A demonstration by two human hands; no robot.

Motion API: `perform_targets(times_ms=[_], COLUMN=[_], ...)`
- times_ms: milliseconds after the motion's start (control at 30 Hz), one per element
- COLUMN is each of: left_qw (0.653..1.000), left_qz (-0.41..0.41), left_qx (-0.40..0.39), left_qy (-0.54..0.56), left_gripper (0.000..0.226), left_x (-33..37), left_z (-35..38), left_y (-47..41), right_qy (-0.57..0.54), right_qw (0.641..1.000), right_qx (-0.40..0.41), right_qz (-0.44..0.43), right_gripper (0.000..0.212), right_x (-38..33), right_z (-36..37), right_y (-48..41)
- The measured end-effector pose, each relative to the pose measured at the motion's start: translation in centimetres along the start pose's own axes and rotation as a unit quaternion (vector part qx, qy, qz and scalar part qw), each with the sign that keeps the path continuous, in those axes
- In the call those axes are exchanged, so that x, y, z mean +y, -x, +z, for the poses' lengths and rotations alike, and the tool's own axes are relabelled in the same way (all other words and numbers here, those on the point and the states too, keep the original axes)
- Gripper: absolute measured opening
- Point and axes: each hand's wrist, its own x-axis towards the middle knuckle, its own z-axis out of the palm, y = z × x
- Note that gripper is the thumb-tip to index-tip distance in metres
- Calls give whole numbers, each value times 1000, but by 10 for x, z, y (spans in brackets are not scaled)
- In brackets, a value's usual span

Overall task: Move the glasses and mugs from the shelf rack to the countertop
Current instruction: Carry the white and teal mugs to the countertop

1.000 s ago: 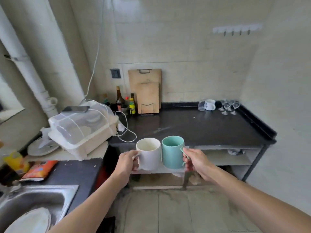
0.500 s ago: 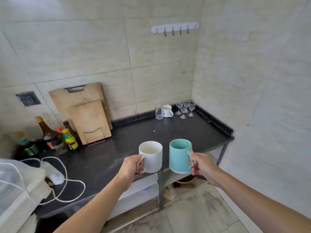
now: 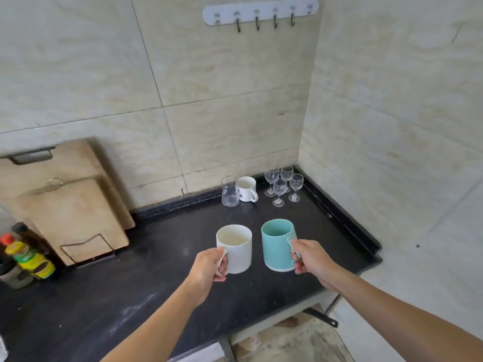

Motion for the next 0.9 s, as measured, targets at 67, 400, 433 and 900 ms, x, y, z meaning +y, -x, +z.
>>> perform_targets(times_ms=[67, 400, 433, 900], left_qw=[1000, 996, 996, 990], left_qz=[-14, -86, -89, -122], left_qx=[7, 5, 0, -58], left_qy=[5, -13, -13, 44], left_gripper=[45, 45, 44, 35], left_x=[1, -1, -1, -12], left_z=[4, 6, 5, -13], left_y=[-23, -168, -182, -293], right_qy=[0, 44, 44, 24], right_qw=[1000, 997, 997, 994], right_qx=[-6, -24, -27, -69], right_qz=[2, 51, 52, 85], right_gripper=[40, 42, 42, 35], right_x=[-5, -15, -16, -17], right_z=[-2, 20, 23, 49], right_y=[-27, -172, -184, -288])
